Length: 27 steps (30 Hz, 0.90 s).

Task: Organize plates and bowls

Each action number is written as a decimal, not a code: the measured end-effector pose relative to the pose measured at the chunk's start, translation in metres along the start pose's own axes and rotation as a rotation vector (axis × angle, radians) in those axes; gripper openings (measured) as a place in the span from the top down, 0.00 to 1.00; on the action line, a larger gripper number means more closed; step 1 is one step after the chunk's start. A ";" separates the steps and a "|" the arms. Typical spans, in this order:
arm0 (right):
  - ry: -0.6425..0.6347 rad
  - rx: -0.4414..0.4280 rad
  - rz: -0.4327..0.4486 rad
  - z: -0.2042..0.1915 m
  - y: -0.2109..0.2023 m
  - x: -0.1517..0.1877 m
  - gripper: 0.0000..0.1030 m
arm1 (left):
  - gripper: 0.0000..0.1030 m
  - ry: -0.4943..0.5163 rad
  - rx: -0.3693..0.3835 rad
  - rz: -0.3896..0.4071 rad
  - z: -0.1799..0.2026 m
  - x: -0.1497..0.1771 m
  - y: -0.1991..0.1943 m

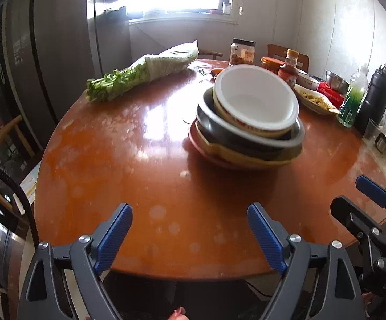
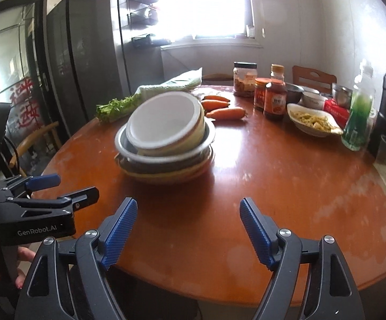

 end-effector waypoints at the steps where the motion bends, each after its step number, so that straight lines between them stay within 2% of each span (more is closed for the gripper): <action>1: 0.008 -0.002 -0.003 0.000 0.000 0.003 0.22 | 0.14 0.001 0.002 -0.006 0.001 0.004 0.000; 11: 0.030 -0.025 -0.012 -0.008 0.000 0.017 0.22 | 0.14 -0.004 0.015 -0.024 0.003 0.016 0.001; 27: 0.055 -0.041 -0.022 -0.006 0.003 0.018 0.21 | 0.14 0.006 0.016 -0.047 0.006 0.018 0.009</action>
Point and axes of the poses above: each gripper's, at about its wrist camera, not at the fingertips, and y roughly the way its jaws point, z to its right, x to its underside, the point moved 7 cm from there along y, roughly the way its jaws point, and after that the axes turned 3 degrees about -x, right-handed, at the moved point
